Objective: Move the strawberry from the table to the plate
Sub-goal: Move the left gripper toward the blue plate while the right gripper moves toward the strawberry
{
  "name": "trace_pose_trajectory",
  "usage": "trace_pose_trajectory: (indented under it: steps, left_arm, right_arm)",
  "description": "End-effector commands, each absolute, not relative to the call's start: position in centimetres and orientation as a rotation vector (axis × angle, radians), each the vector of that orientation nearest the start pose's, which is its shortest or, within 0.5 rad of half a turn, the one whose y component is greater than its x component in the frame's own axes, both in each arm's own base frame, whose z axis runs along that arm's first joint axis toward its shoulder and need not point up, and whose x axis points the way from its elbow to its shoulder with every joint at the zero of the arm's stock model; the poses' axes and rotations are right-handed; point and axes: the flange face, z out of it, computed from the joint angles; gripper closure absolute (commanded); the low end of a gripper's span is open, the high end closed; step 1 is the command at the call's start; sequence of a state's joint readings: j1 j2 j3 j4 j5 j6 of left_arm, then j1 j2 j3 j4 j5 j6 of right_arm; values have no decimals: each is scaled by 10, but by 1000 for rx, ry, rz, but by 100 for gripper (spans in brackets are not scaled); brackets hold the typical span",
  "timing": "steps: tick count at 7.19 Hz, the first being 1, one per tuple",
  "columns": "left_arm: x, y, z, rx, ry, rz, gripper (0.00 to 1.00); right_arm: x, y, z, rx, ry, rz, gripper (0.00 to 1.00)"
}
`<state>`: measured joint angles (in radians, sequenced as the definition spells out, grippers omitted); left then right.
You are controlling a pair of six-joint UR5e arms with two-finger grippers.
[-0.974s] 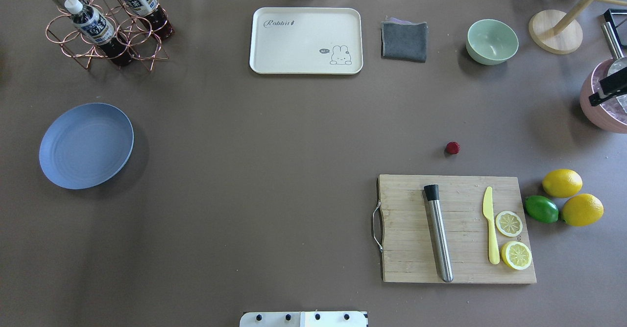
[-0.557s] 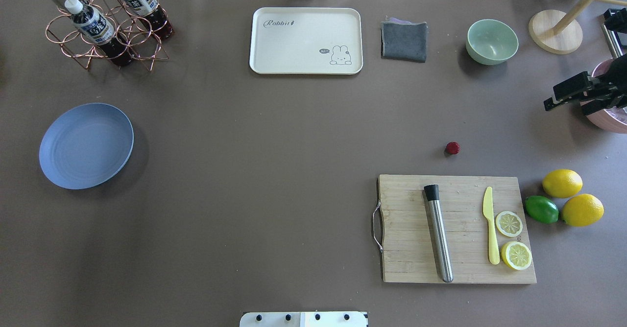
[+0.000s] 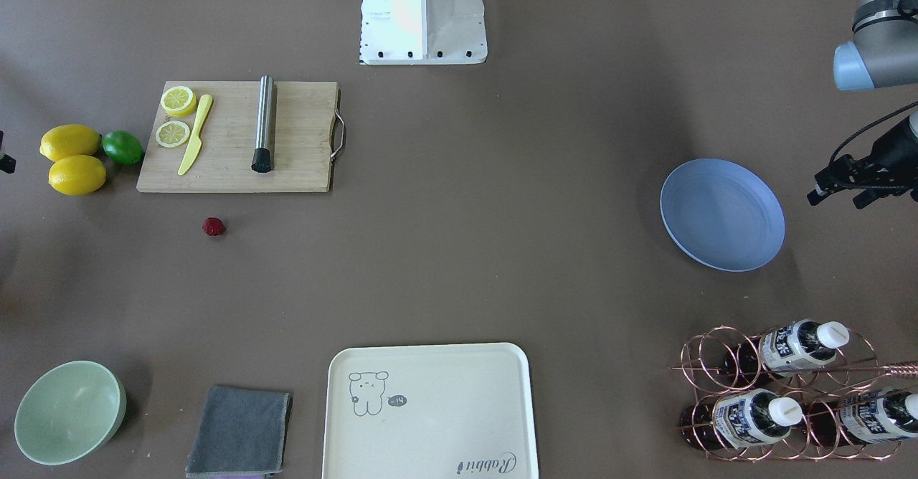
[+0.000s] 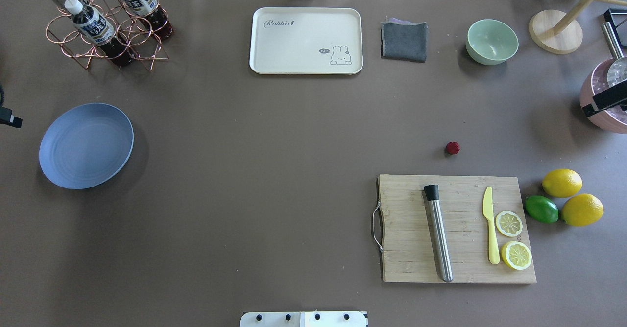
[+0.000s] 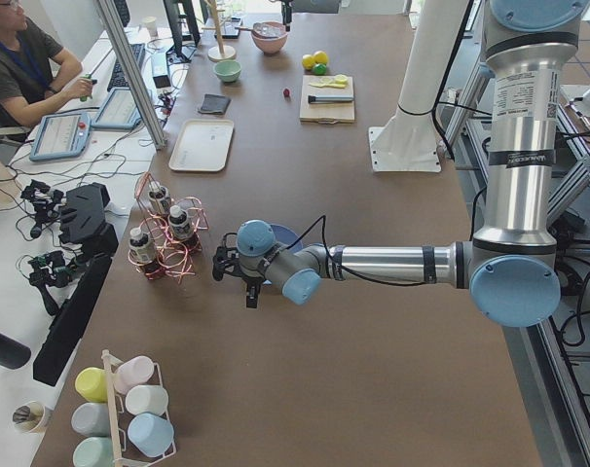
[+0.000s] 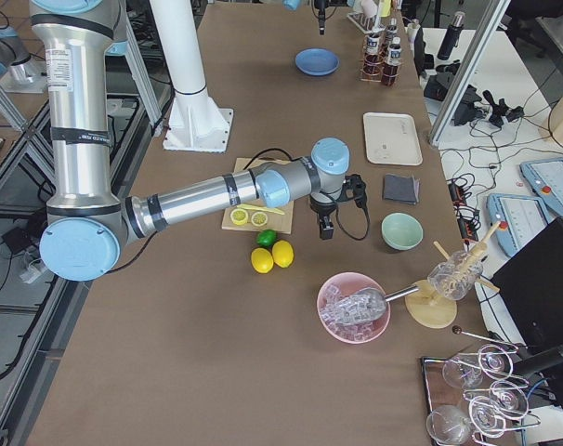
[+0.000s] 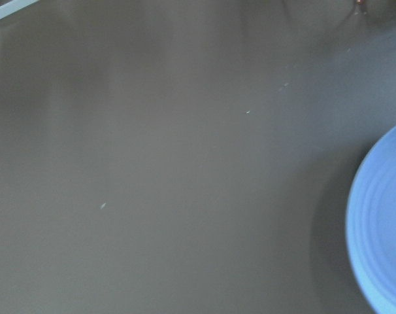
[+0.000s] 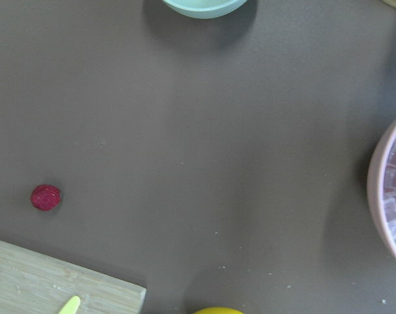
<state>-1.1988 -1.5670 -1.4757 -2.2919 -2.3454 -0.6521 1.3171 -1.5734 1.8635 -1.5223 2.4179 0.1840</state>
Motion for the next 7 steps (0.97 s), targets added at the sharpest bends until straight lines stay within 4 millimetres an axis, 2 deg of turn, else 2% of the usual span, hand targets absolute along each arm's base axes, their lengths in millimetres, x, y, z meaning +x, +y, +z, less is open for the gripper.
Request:
trace_pose_trajectory:
  steps: [1, 3, 4, 5, 6, 7]
  left_arm:
    - [161, -493, 631, 132, 940, 30, 7]
    - [185, -484, 652, 156, 926, 72, 21]
    - [187, -484, 650, 153, 929, 67, 31]
    - [187, -484, 643, 146, 943, 34, 53]
    - [195, -480, 641, 148, 961, 29, 85]
    - [199, -478, 640, 146, 969, 27, 100]
  right_arm:
    - [-29, -486, 520, 135, -866, -233, 0]
    - [-26, -485, 519, 138, -867, -229, 0]
    - [-26, -484, 519, 137, -867, -228, 0]
    - [-28, -486, 517, 135, -868, -221, 0]
    - [-32, -488, 513, 135, -874, -225, 0]
    - [-53, -490, 507, 114, -881, -221, 0]
